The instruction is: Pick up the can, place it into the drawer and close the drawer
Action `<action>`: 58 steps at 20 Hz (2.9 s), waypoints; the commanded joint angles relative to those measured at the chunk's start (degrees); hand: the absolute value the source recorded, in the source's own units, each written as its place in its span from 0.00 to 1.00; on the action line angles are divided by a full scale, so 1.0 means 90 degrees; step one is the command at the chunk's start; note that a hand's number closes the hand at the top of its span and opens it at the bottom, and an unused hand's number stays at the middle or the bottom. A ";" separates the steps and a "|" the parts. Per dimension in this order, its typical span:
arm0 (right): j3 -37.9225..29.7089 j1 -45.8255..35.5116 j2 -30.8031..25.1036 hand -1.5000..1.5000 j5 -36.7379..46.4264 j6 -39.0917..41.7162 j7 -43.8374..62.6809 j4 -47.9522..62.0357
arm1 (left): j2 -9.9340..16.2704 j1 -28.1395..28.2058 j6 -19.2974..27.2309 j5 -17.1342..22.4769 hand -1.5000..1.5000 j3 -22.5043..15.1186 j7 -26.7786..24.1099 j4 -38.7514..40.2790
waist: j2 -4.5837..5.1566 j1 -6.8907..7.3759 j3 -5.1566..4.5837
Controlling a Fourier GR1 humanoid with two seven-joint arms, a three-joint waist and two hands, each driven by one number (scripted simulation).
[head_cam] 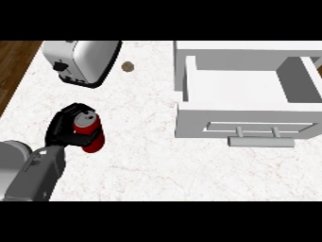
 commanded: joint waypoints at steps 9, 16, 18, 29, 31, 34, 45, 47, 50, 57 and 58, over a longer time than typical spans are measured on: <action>-0.0120 0.0209 0.0027 0.00 -0.0181 -0.0071 0.0326 -0.0582 | -0.1219 0.1043 0.1350 0.0308 1.00 -0.0762 0.2137 -0.3999 | -0.0019 0.0001 0.0003; 0.0037 -0.0094 0.0062 0.00 0.0219 -0.0187 0.0124 -0.0224 | -0.1344 0.0945 0.1998 0.0252 1.00 -0.1770 0.3707 -0.5972 | 0.0010 -0.0046 -0.0002; -0.0309 0.0149 -0.0085 0.00 -0.0276 0.0211 -0.0211 -0.0005 | -0.1283 0.0672 0.2180 -0.0006 1.00 -0.1727 0.3875 -0.6015 | 0.0022 -0.0093 -0.0002; -0.0312 0.0434 0.0051 0.00 -0.0204 0.0300 -0.0554 0.0051 | -0.1352 -0.1184 0.3362 0.0116 1.00 -0.2877 0.5313 -0.5725 | 0.0040 -0.0176 -0.0004; -0.0280 -0.0185 -0.0185 0.00 -0.0255 -0.0013 0.0394 -0.0286 | -0.1352 -0.1336 0.3838 -0.0010 1.00 -0.3375 0.5482 -0.5865 | 0.0041 -0.0147 -0.0007; -0.0222 -0.0119 -0.0081 0.00 -0.0254 -0.0030 0.0243 -0.0244 | -0.1353 -0.2609 0.3984 0.0207 1.00 -0.3116 0.5844 -0.5186 | 0.0055 -0.0218 -0.0006; -0.0197 -0.0375 -0.0068 0.00 -0.0140 -0.0160 0.0296 -0.0163 | -0.1353 -0.4360 0.4766 0.0785 1.00 -0.3392 0.5753 -0.3321 | 0.0066 -0.0241 -0.0004; 0.0037 -0.0147 -0.0069 0.00 0.0056 0.0022 0.0313 -0.0304 | -0.1353 -0.4644 0.5033 0.0977 1.00 -0.3718 0.5964 -0.3175 | 0.0059 -0.0270 -0.0003; 0.0176 -0.0079 0.0118 0.00 0.0188 0.0027 0.0063 -0.0212 | -0.1353 -0.5093 0.4752 0.1150 1.00 -0.3305 0.5490 -0.2240 | 0.0086 -0.0307 -0.0001; 0.0067 -0.0326 0.0073 0.00 0.0176 -0.0052 0.0057 0.0063 | -0.1353 -0.5376 0.5121 0.1857 1.00 -0.4032 0.4904 -0.1516 | 0.0106 -0.0394 0.0002; -0.0052 -0.0454 -0.0096 0.00 -0.0004 0.0026 0.0162 0.0075 | -0.1353 -0.5851 0.4887 0.1909 1.00 -0.3684 0.5092 -0.1172 | 0.0111 -0.0389 0.0002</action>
